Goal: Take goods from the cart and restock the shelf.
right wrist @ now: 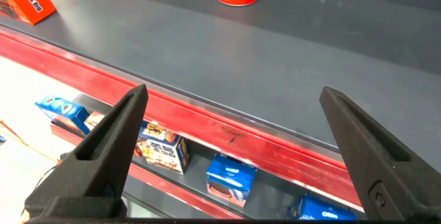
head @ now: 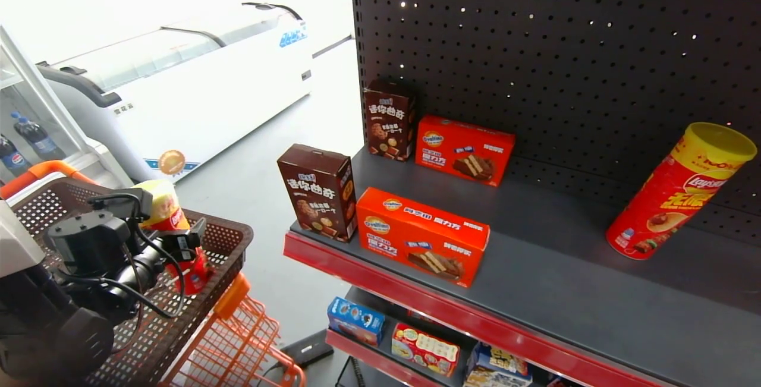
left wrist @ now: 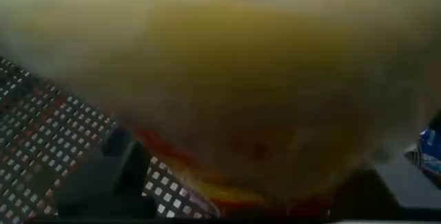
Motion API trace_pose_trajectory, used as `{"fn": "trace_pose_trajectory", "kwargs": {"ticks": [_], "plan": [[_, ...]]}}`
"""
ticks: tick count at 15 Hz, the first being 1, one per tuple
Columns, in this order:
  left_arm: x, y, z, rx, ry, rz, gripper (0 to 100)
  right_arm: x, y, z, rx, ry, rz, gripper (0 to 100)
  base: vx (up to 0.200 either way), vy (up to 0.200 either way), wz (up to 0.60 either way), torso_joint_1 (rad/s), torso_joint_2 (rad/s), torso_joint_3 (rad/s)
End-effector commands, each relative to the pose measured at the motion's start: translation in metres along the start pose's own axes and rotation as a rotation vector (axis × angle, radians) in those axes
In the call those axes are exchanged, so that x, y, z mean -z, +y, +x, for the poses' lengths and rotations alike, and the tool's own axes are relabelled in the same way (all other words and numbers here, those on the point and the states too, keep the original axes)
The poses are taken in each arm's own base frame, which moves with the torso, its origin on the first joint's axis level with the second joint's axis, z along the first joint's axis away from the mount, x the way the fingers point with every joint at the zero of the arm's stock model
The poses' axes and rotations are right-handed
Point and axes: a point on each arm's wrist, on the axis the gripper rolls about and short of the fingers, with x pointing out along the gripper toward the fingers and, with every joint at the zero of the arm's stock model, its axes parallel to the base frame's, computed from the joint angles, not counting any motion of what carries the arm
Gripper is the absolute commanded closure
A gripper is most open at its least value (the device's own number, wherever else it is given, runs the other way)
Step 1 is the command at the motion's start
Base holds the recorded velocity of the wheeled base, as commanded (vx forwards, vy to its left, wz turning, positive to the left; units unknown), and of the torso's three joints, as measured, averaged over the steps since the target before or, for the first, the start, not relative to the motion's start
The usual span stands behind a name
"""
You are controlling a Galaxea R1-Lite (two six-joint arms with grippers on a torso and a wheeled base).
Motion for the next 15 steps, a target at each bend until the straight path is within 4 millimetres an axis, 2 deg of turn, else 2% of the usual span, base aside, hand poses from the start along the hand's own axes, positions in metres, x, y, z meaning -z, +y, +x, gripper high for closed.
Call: {"fn": "trace_pose_trajectory", "kwargs": {"ticks": [1, 5, 8, 10, 11, 13, 15], "plan": [[-0.004, 0.001, 0.008, -0.006, -0.024, -0.003, 100, 0.000, 0.000, 0.000, 0.000, 0.001, 0.000, 0, 0.000, 0.000, 0.00, 0.000, 0.00, 0.000], [-0.010, 0.001, 0.006, -0.002, -0.044, -0.003, 100, 0.000, 0.000, 0.000, 0.000, 0.001, 0.000, 0, 0.000, 0.000, 0.00, 0.000, 0.00, 0.000], [-0.050, 0.001, -0.007, 0.014, -0.179, -0.009, 100, 0.000, 0.000, 0.000, 0.000, 0.001, 0.000, 0, 0.000, 0.000, 0.00, 0.000, 0.00, 0.000], [-0.068, -0.002, -0.017, 0.040, -0.215, -0.010, 100, 0.000, 0.000, 0.000, 0.000, 0.001, 0.000, 0, 0.000, 0.000, 0.00, 0.000, 0.00, 0.000], [-0.086, -0.002, -0.032, 0.059, -0.205, -0.007, 100, 0.000, 0.000, 0.000, 0.000, 0.001, 0.000, 0, 0.000, 0.000, 0.00, 0.000, 0.00, 0.000], [-0.112, -0.005, -0.048, 0.091, -0.206, -0.005, 100, 0.000, 0.000, 0.000, 0.000, 0.001, 0.000, 0, 0.000, 0.000, 0.00, 0.000, 0.00, 0.000], [-0.130, -0.007, -0.065, 0.129, -0.221, -0.004, 100, 0.000, 0.000, 0.000, 0.000, 0.001, 0.000, 0, 0.000, 0.000, 0.00, 0.000, 0.00, 0.000]]}}
